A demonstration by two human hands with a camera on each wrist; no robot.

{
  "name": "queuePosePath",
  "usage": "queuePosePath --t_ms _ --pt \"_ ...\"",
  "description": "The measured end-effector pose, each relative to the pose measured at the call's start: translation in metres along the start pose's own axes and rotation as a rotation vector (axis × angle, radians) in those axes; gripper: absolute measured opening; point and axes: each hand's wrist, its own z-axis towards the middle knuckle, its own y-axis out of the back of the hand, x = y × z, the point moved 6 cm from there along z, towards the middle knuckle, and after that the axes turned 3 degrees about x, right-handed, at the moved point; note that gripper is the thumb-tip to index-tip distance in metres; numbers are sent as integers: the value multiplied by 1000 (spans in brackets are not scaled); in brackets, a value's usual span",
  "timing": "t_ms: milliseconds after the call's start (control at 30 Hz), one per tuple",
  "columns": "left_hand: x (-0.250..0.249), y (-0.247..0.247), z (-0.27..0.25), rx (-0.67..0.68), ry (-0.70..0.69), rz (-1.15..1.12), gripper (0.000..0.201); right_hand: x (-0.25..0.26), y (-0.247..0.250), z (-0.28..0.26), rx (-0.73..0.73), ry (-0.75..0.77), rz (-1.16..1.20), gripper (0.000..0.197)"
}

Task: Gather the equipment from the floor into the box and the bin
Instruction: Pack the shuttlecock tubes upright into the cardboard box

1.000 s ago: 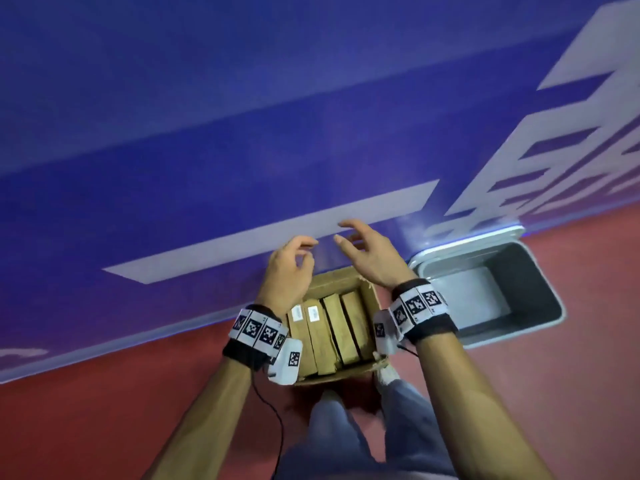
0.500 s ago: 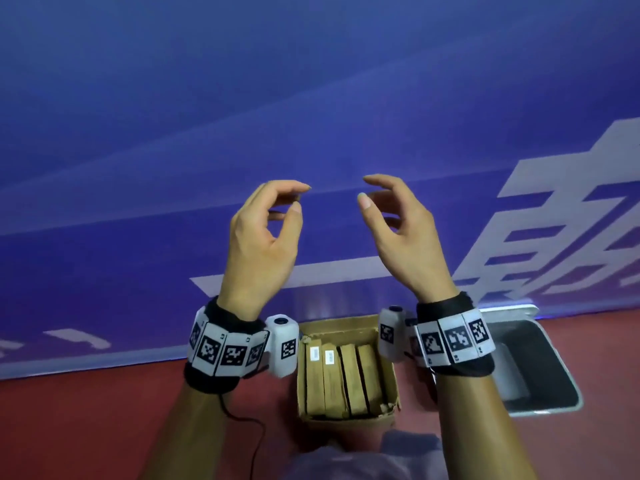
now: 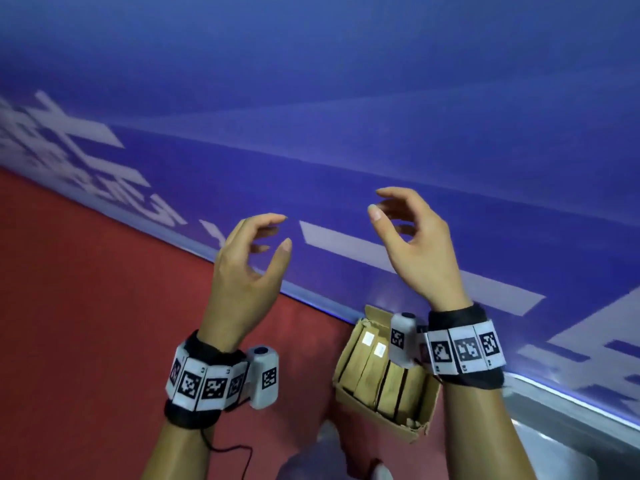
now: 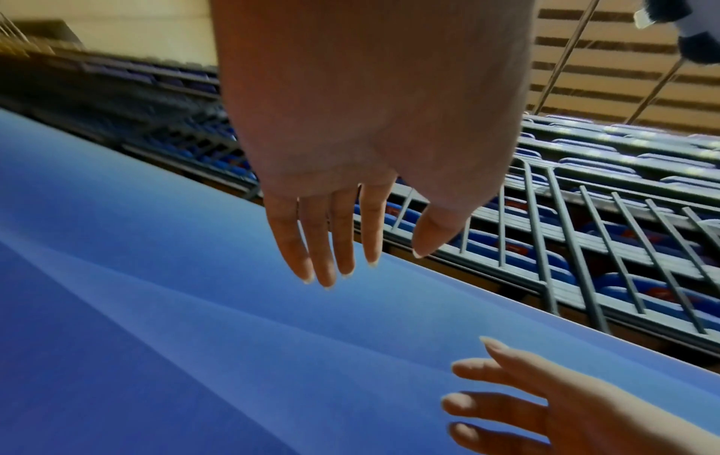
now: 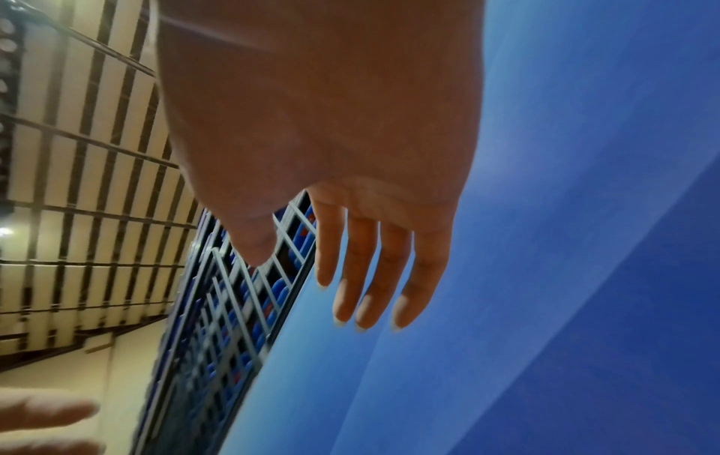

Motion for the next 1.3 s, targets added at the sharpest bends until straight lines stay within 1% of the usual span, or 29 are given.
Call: queuePosePath --t_ms 67,167,267,400,533,600,633,667,767,900,967,1067,1167,1300 --pt "9 34 -25 -63 45 53 29 4 -34 -6 81 10 27 24" --pt "22 93 -67 -162 121 122 35 22 -98 -17 233 49 45 25" --pt "34 159 -119 -283 204 201 39 55 -172 -35 399 117 76 27" --pt "42 255 -203 -459 324 306 38 107 -280 -81 603 195 151 28" --pt "42 352 -304 -637 456 405 38 166 -397 -156 818 270 213 29" --pt "38 393 -349 -710 503 455 38 195 -445 -197 902 315 257 29" --pt "32 419 -381 -758 526 498 37 216 -476 -228 958 340 291 28" --pt "30 433 -400 -789 550 521 37 226 -493 -247 994 359 311 27" --pt "10 481 -484 -916 641 615 37 274 -557 -336 1176 421 367 25" --pt "-22 510 -592 -1095 791 727 39 326 -617 -450 1425 523 418 26" --pt "-39 513 -647 -1196 881 782 40 345 -639 -508 1546 573 443 25" --pt "-69 503 -723 -1377 1040 837 39 368 -662 -597 1733 638 474 25" --pt "-94 489 -787 -1541 1164 875 35 385 -679 -685 1889 691 527 25" --pt "-113 487 -852 -1689 1276 902 37 401 -698 -790 2089 755 583 24"
